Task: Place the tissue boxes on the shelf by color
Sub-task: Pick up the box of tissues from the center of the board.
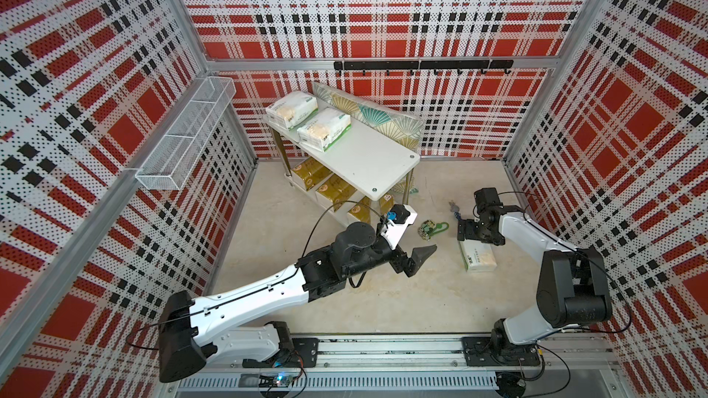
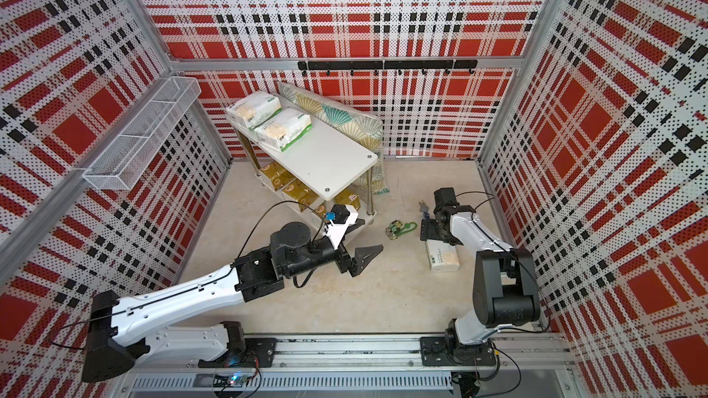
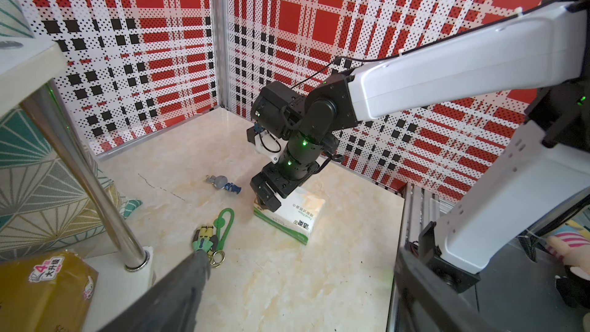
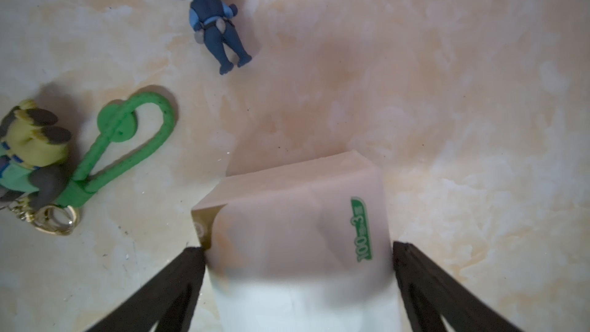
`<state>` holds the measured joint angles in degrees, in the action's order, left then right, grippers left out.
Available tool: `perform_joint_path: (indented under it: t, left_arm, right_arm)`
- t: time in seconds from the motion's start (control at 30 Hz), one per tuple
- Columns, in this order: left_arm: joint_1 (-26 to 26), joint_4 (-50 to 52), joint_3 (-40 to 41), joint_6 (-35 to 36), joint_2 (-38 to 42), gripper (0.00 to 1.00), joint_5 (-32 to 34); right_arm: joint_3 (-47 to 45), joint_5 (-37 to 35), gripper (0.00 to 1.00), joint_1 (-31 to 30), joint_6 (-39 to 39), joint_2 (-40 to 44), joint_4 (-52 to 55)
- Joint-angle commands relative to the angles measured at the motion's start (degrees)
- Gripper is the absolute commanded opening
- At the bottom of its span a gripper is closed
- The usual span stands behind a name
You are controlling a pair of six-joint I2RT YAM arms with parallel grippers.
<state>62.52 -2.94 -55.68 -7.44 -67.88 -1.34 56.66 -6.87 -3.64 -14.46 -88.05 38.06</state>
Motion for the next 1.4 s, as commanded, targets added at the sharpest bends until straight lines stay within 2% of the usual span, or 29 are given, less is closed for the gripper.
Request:
perform_joint_path:
  t: [0.0, 0.13, 0.4, 1.37]
  left_arm:
    - [0.24, 0.13, -2.2, 0.45, -0.91, 0.95, -1.25]
    - [0.14, 1.1, -3.36, 0.85, -1.88, 0.95, -1.79]
    - [-0.51, 2.57, -4.38, 1.32, -1.65, 0.95, -2.53]
    - [-1.55, 2.02, -2.11, 1.49, 0.73, 0.94, -3.71]
  right_arm:
    - [-1.45, 1.49, 1.0, -0.32, 2.5, 3.59, -3.5]
    - [-3.31, 2.57, 1.0, -0.35, 6.04, 4.79, -6.92]
    - [-1.83, 1.58, 1.0, -0.02, 10.27, 2.66, -6.69]
    - [-2.38, -1.68, 1.0, 0.08, 9.16, -1.17, -4.66]
